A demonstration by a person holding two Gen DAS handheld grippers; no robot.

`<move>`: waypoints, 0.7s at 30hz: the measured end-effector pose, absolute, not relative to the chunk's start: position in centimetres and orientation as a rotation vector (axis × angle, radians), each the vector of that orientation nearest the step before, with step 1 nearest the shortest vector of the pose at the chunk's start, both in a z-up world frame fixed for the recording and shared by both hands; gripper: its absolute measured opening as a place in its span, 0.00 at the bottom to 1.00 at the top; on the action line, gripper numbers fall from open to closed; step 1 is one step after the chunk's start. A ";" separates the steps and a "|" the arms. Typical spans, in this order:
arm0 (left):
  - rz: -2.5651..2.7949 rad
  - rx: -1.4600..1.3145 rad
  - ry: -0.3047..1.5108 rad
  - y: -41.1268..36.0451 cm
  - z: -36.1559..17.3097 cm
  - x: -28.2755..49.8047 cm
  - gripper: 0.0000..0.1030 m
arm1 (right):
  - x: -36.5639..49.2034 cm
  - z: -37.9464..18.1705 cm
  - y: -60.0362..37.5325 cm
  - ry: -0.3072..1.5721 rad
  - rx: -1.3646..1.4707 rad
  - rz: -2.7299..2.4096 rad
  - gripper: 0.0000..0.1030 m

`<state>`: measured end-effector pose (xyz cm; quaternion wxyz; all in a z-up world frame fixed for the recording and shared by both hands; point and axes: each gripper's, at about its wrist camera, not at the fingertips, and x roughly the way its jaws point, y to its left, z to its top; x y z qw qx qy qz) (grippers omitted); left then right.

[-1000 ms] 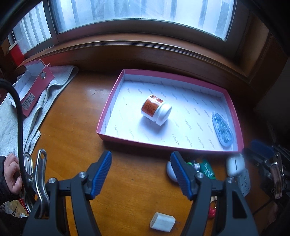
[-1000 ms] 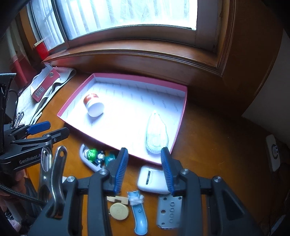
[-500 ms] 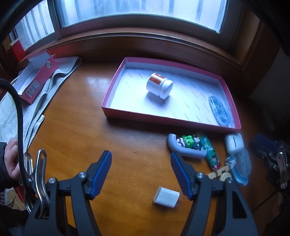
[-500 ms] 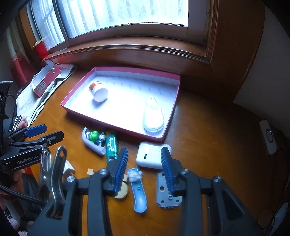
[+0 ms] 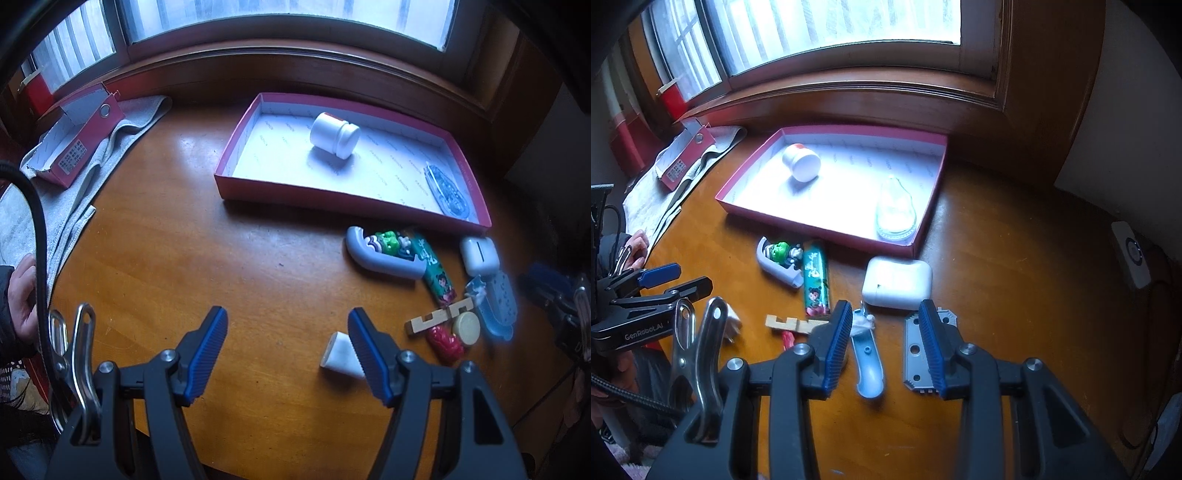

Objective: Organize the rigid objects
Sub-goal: 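Grasp the white plug charger with the left gripper while the right grasps the grey metal plate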

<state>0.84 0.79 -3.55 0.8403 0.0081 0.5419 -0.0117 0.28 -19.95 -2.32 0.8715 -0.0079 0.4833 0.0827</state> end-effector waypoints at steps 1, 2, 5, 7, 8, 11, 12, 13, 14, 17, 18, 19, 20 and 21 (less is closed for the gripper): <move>-0.028 0.019 1.150 0.8 -3.7 0.7 0.69 | 0.1 -2.4 -20.1 1.014 -0.014 0.172 0.37; -0.030 0.020 1.155 0.8 -3.9 0.6 0.69 | 0.0 -2.5 -20.2 1.017 -0.013 0.171 0.37; -0.044 0.019 1.169 0.6 -4.3 0.3 0.69 | -0.3 -2.8 -20.5 1.025 -0.008 0.166 0.37; -0.051 0.021 1.172 0.4 -4.4 0.1 0.69 | -0.4 -3.0 -20.7 1.029 -0.006 0.163 0.37; -0.055 0.023 1.172 0.3 -4.4 0.0 0.69 | -0.5 -3.0 -20.9 1.031 -0.006 0.162 0.37; -0.071 0.030 1.172 -0.1 -4.4 -0.3 0.69 | -0.9 -3.3 -21.3 1.037 -0.006 0.157 0.37; -0.077 0.029 1.174 -0.2 -4.5 -0.3 0.69 | -1.0 -3.4 -21.5 1.039 -0.006 0.154 0.37; -0.083 0.028 1.177 -0.3 -4.6 -0.3 0.69 | -1.1 -3.5 -21.6 1.043 -0.005 0.152 0.37; -0.089 0.027 1.181 -0.4 -4.6 -0.4 0.69 | -1.1 -3.6 -21.8 1.047 -0.004 0.150 0.37; -0.101 0.022 1.190 -0.8 -4.9 -0.5 0.69 | -1.4 -4.1 -22.2 1.057 0.000 0.141 0.37; -0.103 0.024 1.193 -0.9 -5.1 -0.5 0.69 | -1.4 -4.2 -22.4 1.060 0.003 0.138 0.37; -0.104 0.026 1.196 -1.1 -5.2 -0.5 0.69 | -1.5 -4.3 -22.5 1.063 0.005 0.135 0.37; -0.106 0.027 1.199 -1.2 -5.3 -0.5 0.69 | -1.5 -4.4 -22.7 1.066 0.007 0.132 0.37; -0.110 0.028 1.201 -1.3 -5.4 -0.5 0.69 | -1.6 -4.4 -22.8 1.068 0.009 0.131 0.37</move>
